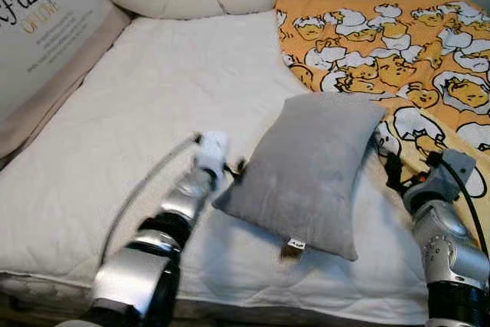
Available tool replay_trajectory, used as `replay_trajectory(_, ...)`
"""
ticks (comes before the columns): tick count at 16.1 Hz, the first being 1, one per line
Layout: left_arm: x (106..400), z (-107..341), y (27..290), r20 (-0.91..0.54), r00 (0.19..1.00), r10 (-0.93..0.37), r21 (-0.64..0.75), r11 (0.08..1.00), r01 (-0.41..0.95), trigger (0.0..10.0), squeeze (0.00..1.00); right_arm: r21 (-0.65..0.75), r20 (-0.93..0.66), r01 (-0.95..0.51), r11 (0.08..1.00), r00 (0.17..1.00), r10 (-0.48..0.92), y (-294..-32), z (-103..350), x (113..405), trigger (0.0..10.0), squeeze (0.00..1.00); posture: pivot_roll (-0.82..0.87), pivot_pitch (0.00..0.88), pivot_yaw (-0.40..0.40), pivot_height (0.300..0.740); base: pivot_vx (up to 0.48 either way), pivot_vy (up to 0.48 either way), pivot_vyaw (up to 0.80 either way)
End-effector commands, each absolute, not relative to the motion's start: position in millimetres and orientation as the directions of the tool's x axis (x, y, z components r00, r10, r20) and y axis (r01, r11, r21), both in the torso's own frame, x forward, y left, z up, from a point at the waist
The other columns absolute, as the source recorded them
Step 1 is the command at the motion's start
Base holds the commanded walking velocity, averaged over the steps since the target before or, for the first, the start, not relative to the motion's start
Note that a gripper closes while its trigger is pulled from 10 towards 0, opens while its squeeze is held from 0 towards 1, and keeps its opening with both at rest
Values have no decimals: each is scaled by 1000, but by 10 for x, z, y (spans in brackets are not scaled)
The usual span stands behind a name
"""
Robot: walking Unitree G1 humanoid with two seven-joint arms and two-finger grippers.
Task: Clean up the room
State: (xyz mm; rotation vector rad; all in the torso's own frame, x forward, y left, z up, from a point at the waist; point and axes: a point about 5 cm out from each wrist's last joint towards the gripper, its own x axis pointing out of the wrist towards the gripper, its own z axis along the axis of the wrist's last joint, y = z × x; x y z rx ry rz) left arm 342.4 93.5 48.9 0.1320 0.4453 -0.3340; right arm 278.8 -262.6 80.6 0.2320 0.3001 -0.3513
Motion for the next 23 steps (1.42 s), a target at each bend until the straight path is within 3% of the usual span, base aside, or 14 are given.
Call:
replay_trajectory(1, 3433, 515, 855, -434, 848, -305, 78, 925, 373, 10000, 1000, 104, -395, 351, 931, 873, -286, -2553, 677, 2771, 10000, 1000, -22, 0, 101, 740, 0, 0, 0)
replay_trajectory(2, 3399, 489, 771, -440, 832, -338, 66, 912, 405, 10000, 1000, 89, -434, 298, 950, 870, -232, -2427, 604, 2790, 10000, 1000, -22, 0, 104, 740, 0, 0, 0)
replay_trajectory(3, 3358, 478, 647, -438, 801, -407, 28, 885, 465, 10000, 1000, 77, -479, 207, 975, 865, -146, -2236, 516, 2824, 10000, 612, -22, 0, 105, 740, 0, 0, 0)
replay_trajectory(4, 3343, 474, 605, -438, 788, -433, 14, 873, 487, 10000, 1000, 81, -493, 172, 982, 863, -110, -2159, 486, 2838, 10000, 612, -19, 0, 106, 740, 0, 0, 0)
replay_trajectory(5, 3304, 466, 512, -437, 747, -501, -13, 834, 551, 10000, 1000, 87, -519, 101, 991, 854, -41, -1987, 422, 2879, 10000, 0, -6, 0, 103, 740, 0, 0, 0)
replay_trajectory(8, 3266, 538, 342, -382, 657, -650, -98, 735, 671, 10000, 925, 173, -463, -50, 984, 877, 126, -1545, 533, 3100, 10000, 0, 24, 0, 87, 740, 0, 0, 0)
replay_trajectory(11, 3309, 652, 337, -315, 622, -717, -130, 682, 720, 10000, 910, 202, -389, -139, 970, 897, 209, -1387, 703, 3241, 10000, 0, 45, 0, 76, 740, 0, 0, 0)
replay_trajectory(15, 3400, 911, 397, -150, 599, -787, -160, 617, 771, 10000, 847, 239, -316, -176, 955, 916, 248, -1351, 900, 3359, 10000, 0, 62, 0, 67, 740, 0, 0, 0)
replay_trajectory(18, 3408, 1047, 589, -67, 584, -809, -135, 587, 798, 10000, 831, 253, -318, -195, 948, 908, 272, -1346, 886, 3312, 10000, 0, 74, 0, 58, 740, 0, 0, 0)
replay_trajectory(23, 2913, 908, 916, -136, 437, -889, -102, 452, 886, 10000, 749, 240, -375, -145, 960, 898, 229, -1587, 734, 3061, 10000, 0, 93, 0, 38, 740, 0, 0, 0)
